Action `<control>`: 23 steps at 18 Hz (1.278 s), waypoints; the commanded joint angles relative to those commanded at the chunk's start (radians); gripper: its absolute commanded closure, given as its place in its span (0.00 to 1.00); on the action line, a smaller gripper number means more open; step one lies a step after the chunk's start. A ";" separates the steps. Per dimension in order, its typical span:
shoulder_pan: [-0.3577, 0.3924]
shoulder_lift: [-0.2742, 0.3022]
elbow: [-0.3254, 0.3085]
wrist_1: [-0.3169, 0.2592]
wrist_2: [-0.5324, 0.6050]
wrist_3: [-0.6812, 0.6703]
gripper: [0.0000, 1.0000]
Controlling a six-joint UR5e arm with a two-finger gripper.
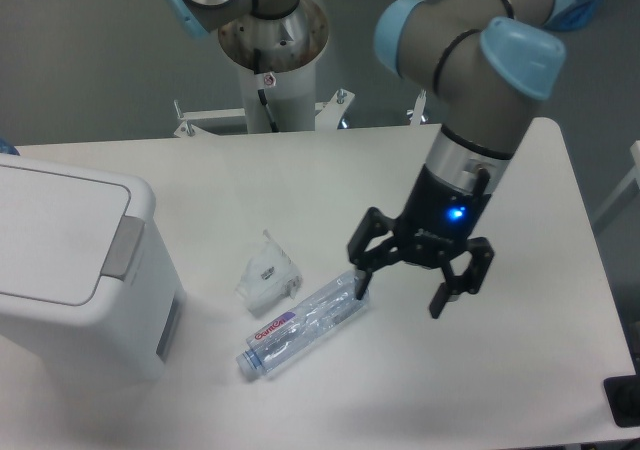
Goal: Open the trash can
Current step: 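Bring the gripper over the bin and hook the lid's front edge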
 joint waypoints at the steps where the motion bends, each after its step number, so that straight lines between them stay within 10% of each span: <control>1: -0.017 0.017 -0.008 0.000 0.000 -0.006 0.00; 23: -0.238 0.130 -0.132 0.018 0.009 -0.065 0.00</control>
